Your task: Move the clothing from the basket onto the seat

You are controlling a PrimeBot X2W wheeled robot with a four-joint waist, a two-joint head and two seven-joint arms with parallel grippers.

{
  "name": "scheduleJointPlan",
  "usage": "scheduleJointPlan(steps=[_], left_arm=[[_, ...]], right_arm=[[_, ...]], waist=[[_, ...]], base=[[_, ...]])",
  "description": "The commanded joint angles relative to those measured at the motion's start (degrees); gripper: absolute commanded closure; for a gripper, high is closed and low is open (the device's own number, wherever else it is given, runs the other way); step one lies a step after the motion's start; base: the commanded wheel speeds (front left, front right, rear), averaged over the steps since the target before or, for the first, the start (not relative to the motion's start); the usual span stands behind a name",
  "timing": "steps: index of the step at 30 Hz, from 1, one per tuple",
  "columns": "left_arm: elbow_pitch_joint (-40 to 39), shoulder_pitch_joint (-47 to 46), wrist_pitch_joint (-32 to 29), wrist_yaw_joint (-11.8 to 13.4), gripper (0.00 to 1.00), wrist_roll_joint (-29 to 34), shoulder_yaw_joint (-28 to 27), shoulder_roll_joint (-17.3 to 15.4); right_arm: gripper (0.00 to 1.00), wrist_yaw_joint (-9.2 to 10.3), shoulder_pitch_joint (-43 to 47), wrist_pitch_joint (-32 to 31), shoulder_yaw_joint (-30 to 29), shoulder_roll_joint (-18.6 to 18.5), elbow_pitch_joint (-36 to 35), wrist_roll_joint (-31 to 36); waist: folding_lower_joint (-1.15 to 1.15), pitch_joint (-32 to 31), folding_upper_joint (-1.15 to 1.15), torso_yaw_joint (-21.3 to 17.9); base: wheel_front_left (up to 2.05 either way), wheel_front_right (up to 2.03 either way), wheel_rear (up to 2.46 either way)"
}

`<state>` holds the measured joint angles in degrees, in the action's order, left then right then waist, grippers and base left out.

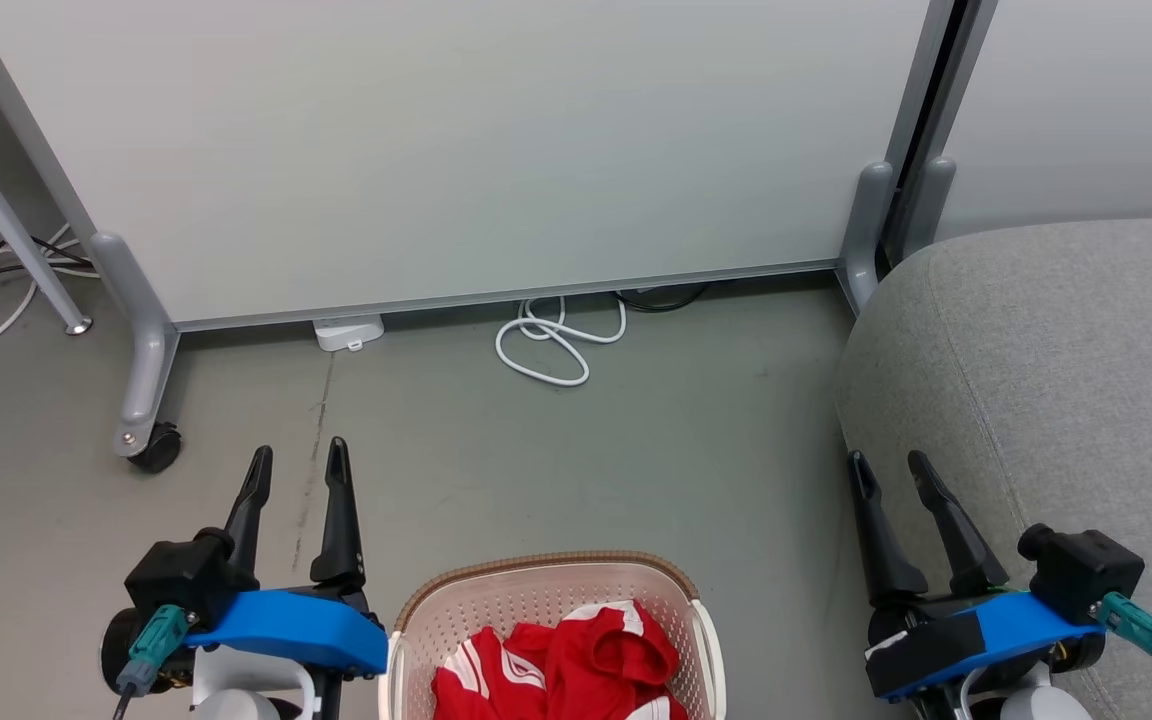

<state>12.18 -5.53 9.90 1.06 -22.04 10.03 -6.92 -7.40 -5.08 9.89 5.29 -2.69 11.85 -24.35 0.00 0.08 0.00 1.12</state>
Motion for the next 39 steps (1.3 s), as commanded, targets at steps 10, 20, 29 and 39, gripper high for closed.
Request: scheduleJointPlan(steps=[10,20,29,39], left_arm=[[-0.2,-1.0,1.8,0.7,0.0,6.1,1.2,-0.7],[-0.1,-0.9,2.9,0.8,0.0,10.9,1.9,-0.6],[0.1,-0.8,3.9,0.6,0.0,14.4,2.5,-0.3],[0.6,-0.6,5.0,0.2,0.0,18.6,2.8,0.0]], right_arm=[[0.0,-0.12,-0.7,1.7,1.0,-0.3,-0.5,6.3],[0.0,-0.12,-0.8,3.0,1.7,-0.3,-0.5,11.3],[0.0,-0.13,-0.7,3.9,2.3,-0.3,-0.5,15.0],[0.0,-0.15,-0.8,5.0,3.0,-0.3,-0.4,18.9]], waist=[[0.0,0.0,0.0,0.0],[0.0,-0.1,0.0,0.1],[0.0,-0.3,0.0,0.2],[0.0,-0.5,0.0,0.3]], base=[[0.0,0.0,0.0],[0.0,0.0,0.0],[0.0,0.0,0.0],[0.0,0.0,0.0]])
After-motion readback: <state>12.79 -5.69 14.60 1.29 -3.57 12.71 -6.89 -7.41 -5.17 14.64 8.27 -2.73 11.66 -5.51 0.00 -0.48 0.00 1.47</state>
